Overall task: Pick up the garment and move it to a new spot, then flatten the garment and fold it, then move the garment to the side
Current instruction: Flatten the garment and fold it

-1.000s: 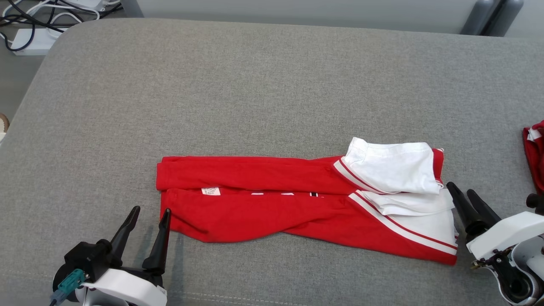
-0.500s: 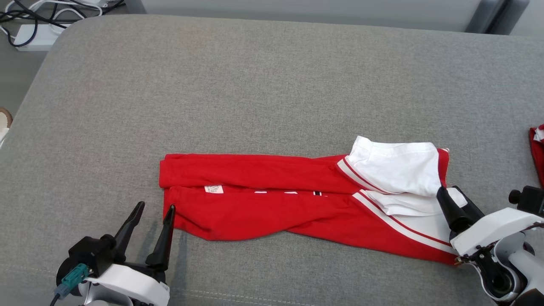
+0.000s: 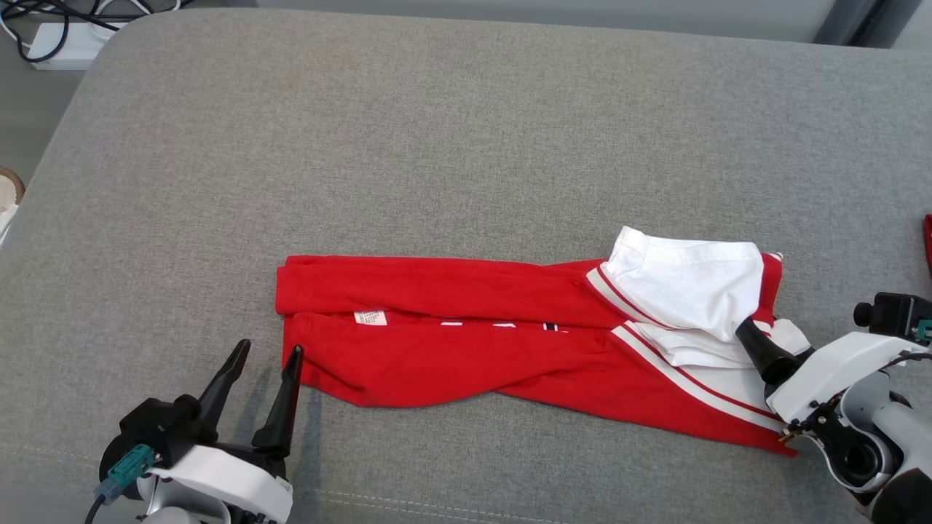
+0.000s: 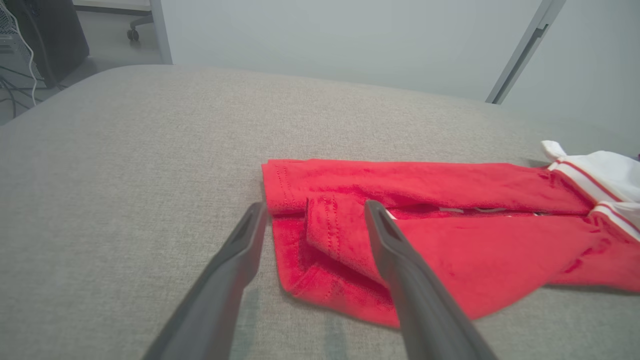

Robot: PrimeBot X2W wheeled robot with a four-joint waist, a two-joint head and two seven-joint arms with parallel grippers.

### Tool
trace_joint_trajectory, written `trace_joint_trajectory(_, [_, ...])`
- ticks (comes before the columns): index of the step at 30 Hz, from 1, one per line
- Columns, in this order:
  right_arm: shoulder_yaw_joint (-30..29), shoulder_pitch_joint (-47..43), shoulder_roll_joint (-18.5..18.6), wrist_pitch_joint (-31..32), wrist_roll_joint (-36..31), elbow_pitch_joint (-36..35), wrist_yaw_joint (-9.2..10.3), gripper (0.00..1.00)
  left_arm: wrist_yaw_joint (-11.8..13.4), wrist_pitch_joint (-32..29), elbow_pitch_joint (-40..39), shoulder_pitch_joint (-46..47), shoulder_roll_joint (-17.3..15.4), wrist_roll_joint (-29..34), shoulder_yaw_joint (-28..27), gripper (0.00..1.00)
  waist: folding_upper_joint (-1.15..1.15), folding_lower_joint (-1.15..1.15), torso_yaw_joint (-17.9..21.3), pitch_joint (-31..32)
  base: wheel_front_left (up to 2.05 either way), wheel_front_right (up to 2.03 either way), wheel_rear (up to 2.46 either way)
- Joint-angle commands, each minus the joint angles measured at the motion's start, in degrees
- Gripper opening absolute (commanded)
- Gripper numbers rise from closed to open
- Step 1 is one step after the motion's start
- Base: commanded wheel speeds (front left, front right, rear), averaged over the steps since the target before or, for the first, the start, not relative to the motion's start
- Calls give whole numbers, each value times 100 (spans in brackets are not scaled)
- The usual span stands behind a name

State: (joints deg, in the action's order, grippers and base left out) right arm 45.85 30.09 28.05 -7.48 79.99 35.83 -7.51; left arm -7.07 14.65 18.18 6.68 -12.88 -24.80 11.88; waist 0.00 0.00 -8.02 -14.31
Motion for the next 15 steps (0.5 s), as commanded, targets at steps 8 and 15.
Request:
trace_joint_trajectory(8, [585, -178, -166, 579, 3, -106, 2, 45, -42, 35, -127, 326, -124, -22, -93, 100, 0, 0, -7, 7, 0, 0, 0])
trace_joint_trajectory(15, [740, -106, -140, 603, -109, -80, 2, 30, -42, 35, -117, 299, -105, -36, -49, 100, 0, 0, -13, 69, 0, 0, 0])
